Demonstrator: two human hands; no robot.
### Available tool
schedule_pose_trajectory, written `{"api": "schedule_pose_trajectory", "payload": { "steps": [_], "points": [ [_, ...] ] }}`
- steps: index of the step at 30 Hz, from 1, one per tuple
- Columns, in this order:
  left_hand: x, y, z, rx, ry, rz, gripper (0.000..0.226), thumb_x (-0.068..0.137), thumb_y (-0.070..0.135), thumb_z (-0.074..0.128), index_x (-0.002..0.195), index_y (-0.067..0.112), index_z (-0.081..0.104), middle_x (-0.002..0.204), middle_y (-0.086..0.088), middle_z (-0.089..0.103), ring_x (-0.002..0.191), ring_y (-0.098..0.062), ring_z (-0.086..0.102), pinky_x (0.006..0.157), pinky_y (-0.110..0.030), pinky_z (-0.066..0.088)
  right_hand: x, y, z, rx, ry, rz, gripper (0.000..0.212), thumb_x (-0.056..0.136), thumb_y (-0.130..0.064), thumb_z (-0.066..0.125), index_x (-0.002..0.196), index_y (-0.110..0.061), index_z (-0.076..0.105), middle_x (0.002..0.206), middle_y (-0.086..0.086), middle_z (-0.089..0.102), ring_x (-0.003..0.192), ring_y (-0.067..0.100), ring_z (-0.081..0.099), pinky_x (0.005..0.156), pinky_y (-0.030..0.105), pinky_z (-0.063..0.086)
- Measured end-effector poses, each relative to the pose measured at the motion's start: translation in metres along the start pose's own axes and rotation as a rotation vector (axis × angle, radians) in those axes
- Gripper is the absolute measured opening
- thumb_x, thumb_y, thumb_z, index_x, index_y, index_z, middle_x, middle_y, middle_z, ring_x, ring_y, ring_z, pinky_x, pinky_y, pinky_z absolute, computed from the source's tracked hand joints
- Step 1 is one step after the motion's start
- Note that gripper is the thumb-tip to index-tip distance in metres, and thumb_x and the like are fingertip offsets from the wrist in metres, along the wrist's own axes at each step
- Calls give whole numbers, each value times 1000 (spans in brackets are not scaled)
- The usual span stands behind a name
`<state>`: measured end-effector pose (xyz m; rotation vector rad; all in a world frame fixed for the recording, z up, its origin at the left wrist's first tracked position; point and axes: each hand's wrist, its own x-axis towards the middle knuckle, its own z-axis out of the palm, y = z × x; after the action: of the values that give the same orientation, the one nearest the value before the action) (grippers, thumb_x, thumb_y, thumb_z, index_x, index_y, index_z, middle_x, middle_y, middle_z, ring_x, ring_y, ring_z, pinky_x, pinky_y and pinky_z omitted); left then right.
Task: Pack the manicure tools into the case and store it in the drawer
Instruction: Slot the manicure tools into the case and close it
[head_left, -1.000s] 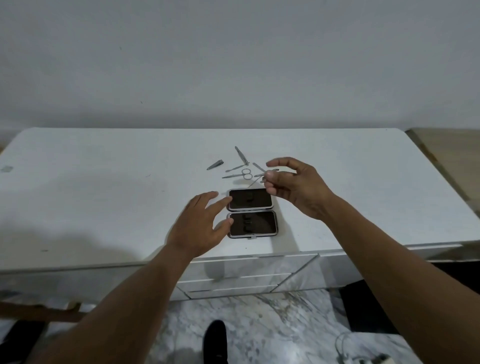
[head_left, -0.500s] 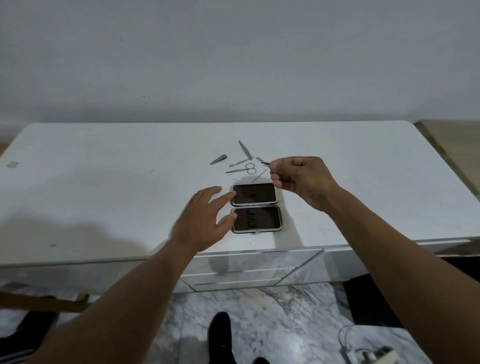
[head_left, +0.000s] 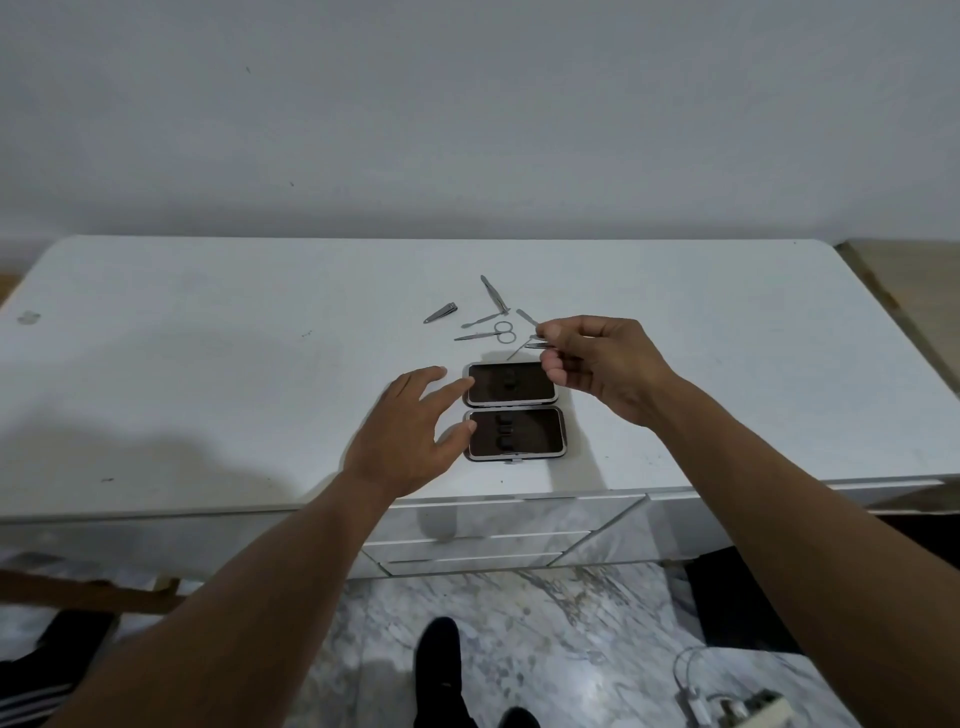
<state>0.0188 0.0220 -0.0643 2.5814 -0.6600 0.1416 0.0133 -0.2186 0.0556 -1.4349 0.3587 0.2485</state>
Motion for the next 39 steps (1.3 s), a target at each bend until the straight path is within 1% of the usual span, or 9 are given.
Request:
{"api": "schedule_pose_trajectory", "payload": {
  "steps": [4,7,10,12,16,19,22,26,39],
  "points": [
    [0,1,-1,-2,2,4,55,92,54,44,140,30,50,143,-3,49,134,-19,41,110,-36,39,1,4,2,-35,7,-62,21,84,2,70,105,2,68,75,11,64,59,17,63,65,24,58],
    [0,2,-1,3,5,9,55,91,54,43,140,29,51,142,-5,50,132,-20,42,109,-38,39,1,6,5,-172,44,-159,25,83,2,71,108,1,68,72,13,65,59,17,65,67,25,60],
    [0,2,-1,4,3,6,55,91,54,43,140,29,51,142,-4,50,132,-20,42,110,-37,39,1,8,9,-262,80,-242,22,85,0,69,107,2,69,72,14,64,59,13,67,67,23,60],
    [0,2,-2,7,1,3,55,91,55,43,140,30,51,142,-4,50,133,-20,42,110,-37,39,1,7,10,-273,94,-272,18,86,1,68,104,2,70,72,13,64,63,16,67,69,24,61],
    [0,2,-2,3,-4,-1,55,92,55,43,141,30,50,143,-3,49,134,-19,41,110,-37,39,2,6,12,-224,111,-265,18,83,2,71,101,3,69,81,18,65,69,20,66,71,25,61],
    [0,1,-1,5,-11,-7,55,92,55,44,141,31,49,145,-2,47,134,-18,40,110,-35,38,2,6,14,-178,132,-255,21,80,-2,76,99,5,69,78,15,66,68,18,66,69,25,60],
    [0,1,-1,7,-7,-6,54,92,54,45,141,32,49,145,-1,47,135,-17,39,110,-35,38,2,7,13,-187,151,-269,17,82,-2,74,97,3,70,74,11,67,62,13,66,68,23,60],
    [-1,2,-1,9,-2,-4,54,92,53,46,141,32,49,144,-2,48,134,-17,40,110,-35,39,3,7,12,-195,137,-287,24,83,-1,72,106,-3,70,79,4,71,66,8,67,72,23,61],
    [-1,0,0,20,-9,-11,53,93,53,45,142,33,47,145,-1,47,134,-17,38,110,-33,36,3,7,12,-179,134,-301,18,82,1,72,100,1,71,78,7,70,62,6,67,71,21,60]
  ]
}}
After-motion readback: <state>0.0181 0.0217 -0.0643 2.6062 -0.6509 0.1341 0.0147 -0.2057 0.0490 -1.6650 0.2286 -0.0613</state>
